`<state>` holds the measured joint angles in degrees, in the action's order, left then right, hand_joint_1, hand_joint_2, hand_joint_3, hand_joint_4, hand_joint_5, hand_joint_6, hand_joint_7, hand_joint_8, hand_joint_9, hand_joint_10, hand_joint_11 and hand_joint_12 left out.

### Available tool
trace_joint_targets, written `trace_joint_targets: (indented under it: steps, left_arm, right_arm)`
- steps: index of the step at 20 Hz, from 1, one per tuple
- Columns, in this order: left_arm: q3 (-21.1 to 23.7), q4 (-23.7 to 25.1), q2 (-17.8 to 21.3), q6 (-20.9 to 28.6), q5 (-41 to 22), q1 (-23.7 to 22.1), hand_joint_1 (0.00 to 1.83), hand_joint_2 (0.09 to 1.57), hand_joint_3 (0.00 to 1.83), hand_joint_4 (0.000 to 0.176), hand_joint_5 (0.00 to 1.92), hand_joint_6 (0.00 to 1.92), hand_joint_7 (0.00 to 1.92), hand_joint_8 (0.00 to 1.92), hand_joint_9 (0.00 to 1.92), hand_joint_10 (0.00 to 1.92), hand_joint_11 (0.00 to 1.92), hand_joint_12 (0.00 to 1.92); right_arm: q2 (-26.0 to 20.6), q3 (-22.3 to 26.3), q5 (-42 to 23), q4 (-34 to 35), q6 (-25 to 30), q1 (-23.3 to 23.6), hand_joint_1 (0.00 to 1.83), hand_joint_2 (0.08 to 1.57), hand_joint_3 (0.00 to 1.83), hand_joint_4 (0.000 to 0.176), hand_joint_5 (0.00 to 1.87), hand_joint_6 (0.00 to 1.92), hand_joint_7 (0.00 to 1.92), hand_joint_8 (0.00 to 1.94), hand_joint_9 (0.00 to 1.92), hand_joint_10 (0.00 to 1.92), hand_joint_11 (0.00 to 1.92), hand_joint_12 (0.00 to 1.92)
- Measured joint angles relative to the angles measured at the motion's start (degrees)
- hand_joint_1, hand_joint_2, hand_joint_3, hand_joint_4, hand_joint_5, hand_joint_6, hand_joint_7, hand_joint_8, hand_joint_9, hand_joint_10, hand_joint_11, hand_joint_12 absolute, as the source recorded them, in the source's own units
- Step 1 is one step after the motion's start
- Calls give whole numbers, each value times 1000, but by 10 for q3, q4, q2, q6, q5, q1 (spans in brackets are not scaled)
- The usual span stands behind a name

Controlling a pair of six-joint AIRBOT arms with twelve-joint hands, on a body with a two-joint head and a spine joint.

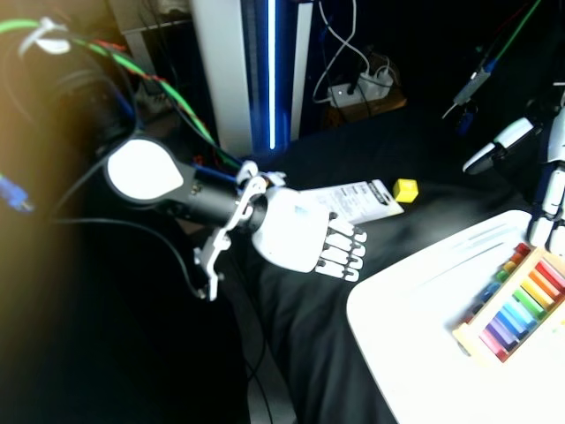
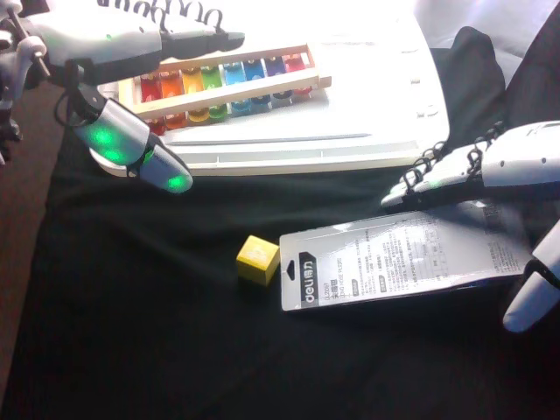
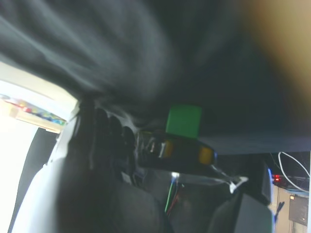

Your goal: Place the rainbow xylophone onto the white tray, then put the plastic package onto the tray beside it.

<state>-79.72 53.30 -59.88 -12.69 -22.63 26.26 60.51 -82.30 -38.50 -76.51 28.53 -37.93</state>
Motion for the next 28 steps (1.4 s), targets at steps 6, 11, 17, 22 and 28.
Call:
trace_joint_targets:
  steps: [6, 11, 17, 22, 28]
  left_arm:
    - [0, -15, 0, -10, -2, 4, 779, 779, 0, 14, 0, 0, 0, 0, 15, 0, 28, 12]
    - [0, -22, 0, -11, -3, 8, 749, 778, 0, 25, 0, 0, 4, 1, 21, 1, 55, 22]
    - [0, -28, 1, -13, -2, 11, 769, 788, 2, 30, 0, 0, 0, 0, 20, 0, 35, 13]
    - [0, -34, 1, -16, -1, 19, 690, 778, 0, 31, 0, 0, 34, 10, 54, 10, 81, 32]
    - [0, -41, 0, -26, -1, 20, 656, 796, 6, 48, 0, 0, 29, 2, 47, 2, 55, 22]
  right_arm:
    - [12, -8, 0, 7, 0, 0, 791, 843, 8, 0, 296, 5, 257, 6, 227, 8, 243, 44]
    - [12, -9, -1, 26, -2, 0, 1058, 1009, 2, 0, 663, 10, 738, 26, 798, 40, 774, 217]
    - [12, -12, -8, 44, -2, 3, 1217, 1167, 0, 0, 759, 1204, 1006, 1016, 1158, 21, 722, 926]
    - [12, -12, -10, 45, -1, 3, 1241, 1154, 0, 0, 835, 1013, 982, 1181, 1234, 58, 757, 1171]
    - [13, -14, -10, 54, -1, 3, 1219, 1169, 0, 0, 758, 1202, 993, 1088, 1221, 57, 752, 1106]
